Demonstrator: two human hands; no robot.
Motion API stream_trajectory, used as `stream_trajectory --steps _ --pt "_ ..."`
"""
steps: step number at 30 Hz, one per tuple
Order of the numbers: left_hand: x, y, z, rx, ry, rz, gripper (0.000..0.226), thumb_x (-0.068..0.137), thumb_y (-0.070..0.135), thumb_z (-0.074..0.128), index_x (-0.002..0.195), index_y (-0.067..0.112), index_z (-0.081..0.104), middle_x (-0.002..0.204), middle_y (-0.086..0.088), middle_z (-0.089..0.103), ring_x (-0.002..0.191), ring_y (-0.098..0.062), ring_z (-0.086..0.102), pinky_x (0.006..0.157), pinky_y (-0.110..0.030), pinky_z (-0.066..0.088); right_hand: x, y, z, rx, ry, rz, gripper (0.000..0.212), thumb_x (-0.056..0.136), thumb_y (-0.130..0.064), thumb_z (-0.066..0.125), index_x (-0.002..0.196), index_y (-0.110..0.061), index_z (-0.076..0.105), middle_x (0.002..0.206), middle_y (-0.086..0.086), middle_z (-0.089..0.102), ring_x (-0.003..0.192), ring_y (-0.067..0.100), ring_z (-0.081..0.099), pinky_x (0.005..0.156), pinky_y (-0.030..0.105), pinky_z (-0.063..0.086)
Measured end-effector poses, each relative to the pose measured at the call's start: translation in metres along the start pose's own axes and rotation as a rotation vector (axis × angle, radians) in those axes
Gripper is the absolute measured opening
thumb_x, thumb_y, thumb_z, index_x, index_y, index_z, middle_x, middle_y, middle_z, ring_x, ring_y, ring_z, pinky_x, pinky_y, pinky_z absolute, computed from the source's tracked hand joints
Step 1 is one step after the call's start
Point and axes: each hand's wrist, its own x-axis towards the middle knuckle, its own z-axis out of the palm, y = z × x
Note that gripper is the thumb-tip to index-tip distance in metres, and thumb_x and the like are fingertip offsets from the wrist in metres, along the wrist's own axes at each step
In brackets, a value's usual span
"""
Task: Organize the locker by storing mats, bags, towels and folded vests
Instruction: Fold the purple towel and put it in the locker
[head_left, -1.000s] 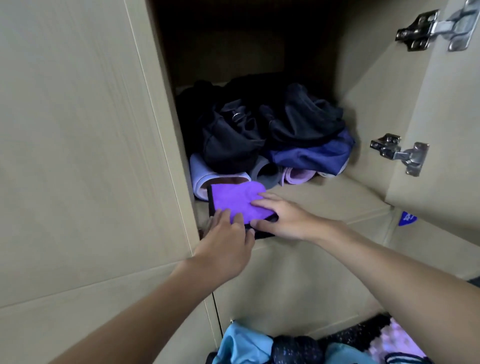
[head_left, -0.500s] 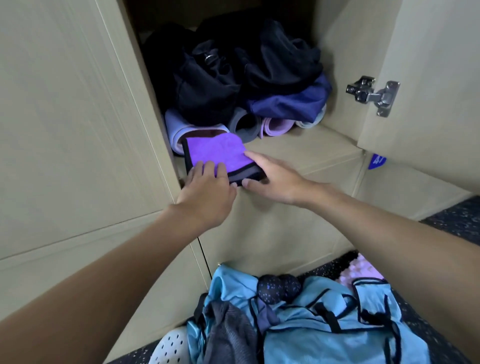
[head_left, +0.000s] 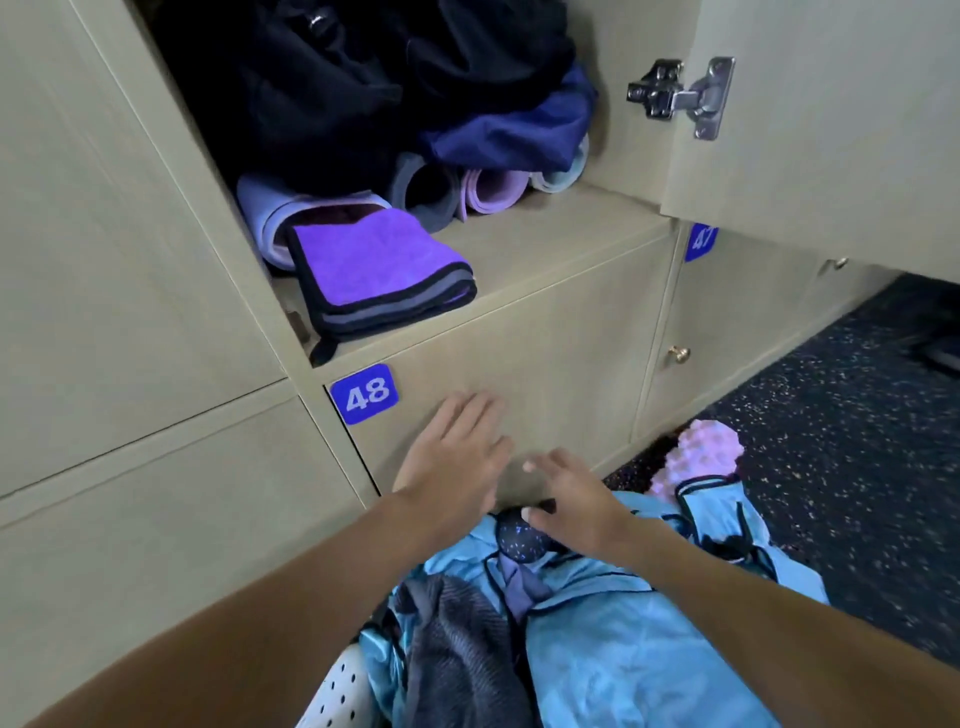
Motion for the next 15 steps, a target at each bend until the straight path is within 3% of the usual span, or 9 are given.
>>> stream_trajectory --steps 4,8,15 --pt "0.008 -0.016 0.018 0.144 0.161 -0.066 0.077 0.068 0.042 0.076 0.136 0.016 0.052 0.163 -0.017 0.020 0.149 -0.030 0.021 0.123 -0.045 -0.003 0.021 0.023 0.055 -0.027 -0.169 0.213 0.075 0.084 -0.043 0.067 0.147 -0.019 0.033 0.145 0.007 0.033 0.133 0.029 0.034 0.110 0.042 0.034" --pt "0.008 -0.026 0.034 0.268 0.187 -0.057 0.087 0.083 0.056 0.061 0.154 0.017 0.030 0.166 -0.016 -0.005 0.153 -0.027 0.000 0.123 -0.043 -0.012 0.037 0.034 0.085 0.003 -0.157 0.301 0.082 0.079 -0.044 0.070 0.147 -0.024 0.029 0.148 -0.001 0.032 0.134 0.028 0.032 0.109 0.048 0.036" --pt "0.008 -0.029 0.040 0.256 0.248 -0.045 0.087 0.086 0.062 0.057 0.155 0.016 0.028 0.165 -0.013 -0.001 0.152 -0.025 0.001 0.124 -0.041 -0.008 0.041 0.043 0.101 -0.047 -0.143 0.324 0.079 0.075 -0.041 0.074 0.142 -0.026 0.034 0.144 -0.005 0.039 0.128 0.028 0.034 0.103 0.042 0.041"
